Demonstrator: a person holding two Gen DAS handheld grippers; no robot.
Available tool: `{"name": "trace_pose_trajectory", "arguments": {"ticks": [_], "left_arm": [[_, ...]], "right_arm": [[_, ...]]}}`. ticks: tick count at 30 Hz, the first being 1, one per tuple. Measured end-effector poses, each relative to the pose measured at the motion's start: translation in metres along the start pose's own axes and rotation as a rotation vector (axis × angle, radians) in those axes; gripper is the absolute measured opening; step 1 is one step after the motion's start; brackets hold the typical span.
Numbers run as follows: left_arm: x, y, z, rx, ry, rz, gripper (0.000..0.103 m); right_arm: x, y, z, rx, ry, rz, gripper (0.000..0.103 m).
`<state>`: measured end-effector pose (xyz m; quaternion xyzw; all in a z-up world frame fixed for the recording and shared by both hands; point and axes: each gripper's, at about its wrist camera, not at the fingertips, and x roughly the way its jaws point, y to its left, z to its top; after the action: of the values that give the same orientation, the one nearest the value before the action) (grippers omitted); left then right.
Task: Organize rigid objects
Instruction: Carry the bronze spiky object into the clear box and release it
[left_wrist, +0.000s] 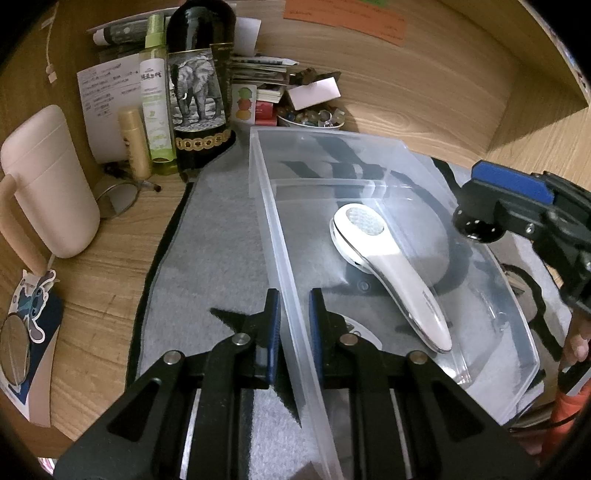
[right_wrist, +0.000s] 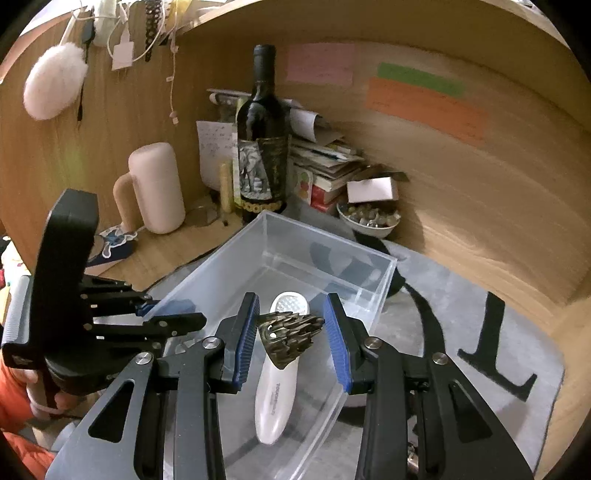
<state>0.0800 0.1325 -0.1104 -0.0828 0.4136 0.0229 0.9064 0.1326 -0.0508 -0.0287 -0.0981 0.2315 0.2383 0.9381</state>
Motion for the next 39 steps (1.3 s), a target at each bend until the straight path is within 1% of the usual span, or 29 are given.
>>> {"name": "trace_pose_trajectory", "arguments": {"ticks": [4, 12, 19, 24, 26, 27, 28, 32, 36, 39], "left_arm": [[-0.002, 0.001, -0.001, -0.002, -0.008, 0.008, 0.013], [0.0, 0.001, 0.001, 0.044, -0.015, 0.015, 0.012], [0.001, 0.003, 0.001, 0.04, -0.016, 0.005, 0.013], [0.001, 0.003, 0.001, 0.04, -0.016, 0.005, 0.013], [0.001, 0.003, 0.001, 0.039, -0.016, 0.005, 0.013], [0.001, 0.003, 0.001, 0.04, -0.016, 0.006, 0.013], [0.001, 0.003, 0.001, 0.039, -0.016, 0.006, 0.013], [0.001, 0.003, 0.001, 0.039, -0.016, 0.006, 0.013], [0.001, 0.003, 0.001, 0.039, -0.016, 0.006, 0.013], [0.001, 0.003, 0.001, 0.039, -0.015, 0.006, 0.013]], "right_arm": [[0.005, 0.001, 0.0, -0.014, 0.017, 0.011, 0.033], [0.014, 0.009, -0.001, -0.058, 0.055, 0.026, 0.033], [0.039, 0.02, -0.007, -0.1, 0.16, 0.051, 0.033], [0.052, 0.019, -0.009, -0.082, 0.219, 0.064, 0.034], [0.052, 0.017, -0.008, -0.074, 0.217, 0.056, 0.041], [0.051, 0.016, -0.007, -0.071, 0.209, 0.05, 0.049], [0.048, 0.016, -0.007, -0.068, 0.195, 0.043, 0.051], [0.034, 0.013, -0.004, -0.07, 0.151, 0.013, 0.052], [0.018, 0.003, -0.002, -0.05, 0.107, -0.031, 0.057], [0.002, -0.005, -0.001, -0.03, 0.068, -0.069, 0.059]]}}
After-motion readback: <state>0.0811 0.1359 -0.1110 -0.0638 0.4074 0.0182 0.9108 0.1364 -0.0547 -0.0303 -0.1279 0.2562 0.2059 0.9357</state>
